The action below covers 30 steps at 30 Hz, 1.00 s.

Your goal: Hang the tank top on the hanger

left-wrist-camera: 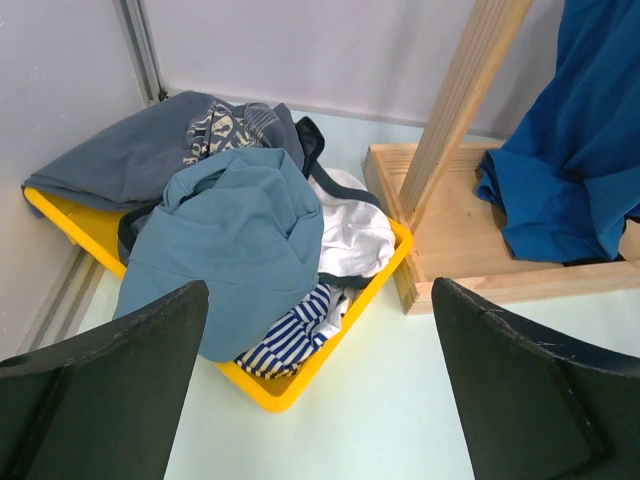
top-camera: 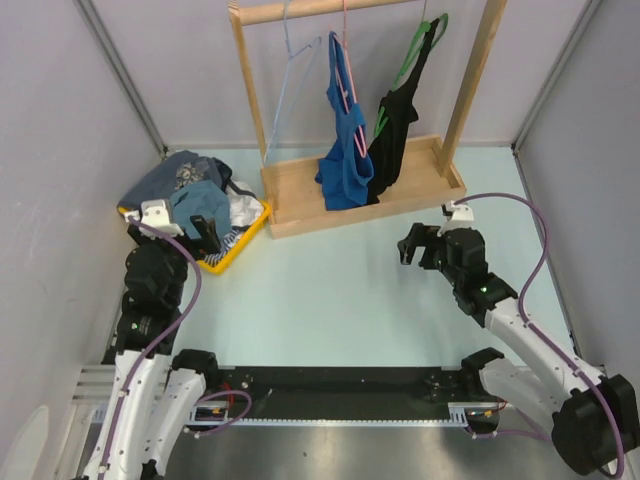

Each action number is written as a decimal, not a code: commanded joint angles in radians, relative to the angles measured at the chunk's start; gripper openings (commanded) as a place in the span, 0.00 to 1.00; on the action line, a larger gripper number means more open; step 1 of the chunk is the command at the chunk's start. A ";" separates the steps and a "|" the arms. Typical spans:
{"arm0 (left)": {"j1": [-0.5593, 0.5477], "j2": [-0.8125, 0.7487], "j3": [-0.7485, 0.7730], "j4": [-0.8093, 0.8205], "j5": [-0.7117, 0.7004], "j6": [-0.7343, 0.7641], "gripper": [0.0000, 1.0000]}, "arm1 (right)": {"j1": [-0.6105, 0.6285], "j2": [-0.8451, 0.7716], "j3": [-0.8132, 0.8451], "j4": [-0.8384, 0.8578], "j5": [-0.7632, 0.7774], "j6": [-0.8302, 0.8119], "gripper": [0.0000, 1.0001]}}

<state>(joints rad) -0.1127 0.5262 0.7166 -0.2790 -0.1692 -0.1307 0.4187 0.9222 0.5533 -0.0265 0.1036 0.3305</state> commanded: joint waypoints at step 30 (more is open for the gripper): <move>0.289 0.713 0.149 0.034 -0.026 -0.072 0.98 | -0.097 -0.144 0.022 -0.127 -0.182 0.001 1.00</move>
<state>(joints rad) 0.1493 1.1782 0.8162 -0.3080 -0.1955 -0.1699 0.3279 0.7994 0.5575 -0.1680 -0.0326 0.3294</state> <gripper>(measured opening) 0.994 0.995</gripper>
